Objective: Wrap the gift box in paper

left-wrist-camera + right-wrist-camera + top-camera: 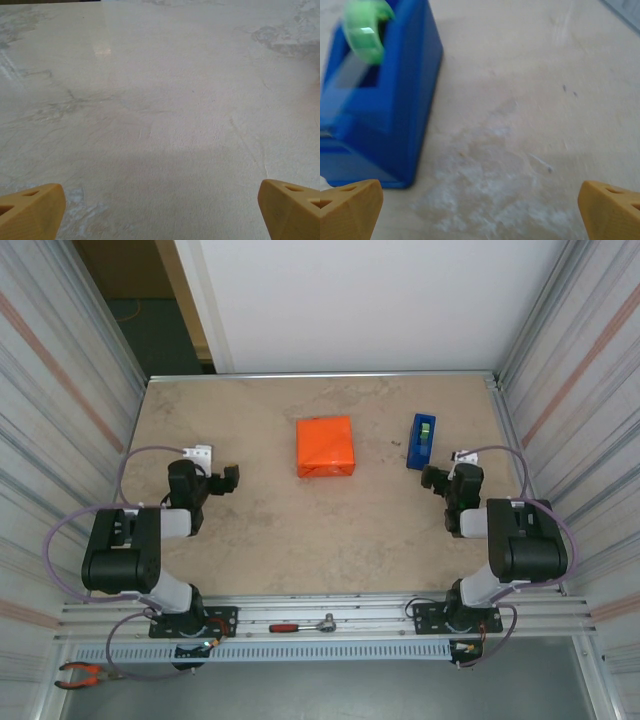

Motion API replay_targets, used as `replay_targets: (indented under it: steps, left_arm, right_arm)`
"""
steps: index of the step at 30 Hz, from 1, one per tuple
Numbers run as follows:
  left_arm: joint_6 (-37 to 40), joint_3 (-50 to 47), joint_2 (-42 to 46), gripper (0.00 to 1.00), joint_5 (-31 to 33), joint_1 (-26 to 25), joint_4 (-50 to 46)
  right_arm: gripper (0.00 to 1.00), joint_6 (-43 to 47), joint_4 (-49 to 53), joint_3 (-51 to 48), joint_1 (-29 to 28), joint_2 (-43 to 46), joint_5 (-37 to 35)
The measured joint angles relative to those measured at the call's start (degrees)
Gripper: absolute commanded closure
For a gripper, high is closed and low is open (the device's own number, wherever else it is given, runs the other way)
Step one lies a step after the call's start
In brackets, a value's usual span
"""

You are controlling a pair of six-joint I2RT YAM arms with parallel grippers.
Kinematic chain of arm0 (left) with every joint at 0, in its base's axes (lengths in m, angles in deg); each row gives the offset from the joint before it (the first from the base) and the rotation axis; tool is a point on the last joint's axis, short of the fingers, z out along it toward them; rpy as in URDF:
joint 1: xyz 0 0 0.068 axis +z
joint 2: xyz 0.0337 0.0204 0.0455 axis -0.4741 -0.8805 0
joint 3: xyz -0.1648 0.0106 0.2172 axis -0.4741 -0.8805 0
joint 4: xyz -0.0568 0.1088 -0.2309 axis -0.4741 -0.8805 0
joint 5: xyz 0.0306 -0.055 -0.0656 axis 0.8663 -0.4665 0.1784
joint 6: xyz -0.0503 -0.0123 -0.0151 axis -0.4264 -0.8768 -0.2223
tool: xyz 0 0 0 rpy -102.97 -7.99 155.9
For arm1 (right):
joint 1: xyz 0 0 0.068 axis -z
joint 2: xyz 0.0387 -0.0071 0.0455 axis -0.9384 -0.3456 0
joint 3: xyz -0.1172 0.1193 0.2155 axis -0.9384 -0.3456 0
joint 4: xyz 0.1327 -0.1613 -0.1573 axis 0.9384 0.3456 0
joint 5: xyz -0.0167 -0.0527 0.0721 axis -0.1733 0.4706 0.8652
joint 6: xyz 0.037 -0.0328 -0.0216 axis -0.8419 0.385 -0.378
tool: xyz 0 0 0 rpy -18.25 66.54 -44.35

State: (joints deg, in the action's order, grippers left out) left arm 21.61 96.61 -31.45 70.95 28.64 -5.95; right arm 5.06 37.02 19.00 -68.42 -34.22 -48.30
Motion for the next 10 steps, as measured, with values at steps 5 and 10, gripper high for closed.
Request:
replay_targets:
  steps: [5,10]
  left_arm:
    - [0.1,0.0,0.0,0.01,-0.4,0.0,0.4]
    - [0.2,0.0,0.0,0.01,-0.4,0.0,0.5]
  right_arm:
    - [0.02,0.2,-0.2,0.7,-0.1,0.1,0.4]
    - [0.02,0.9,0.1,1.2,0.2,0.1,1.6]
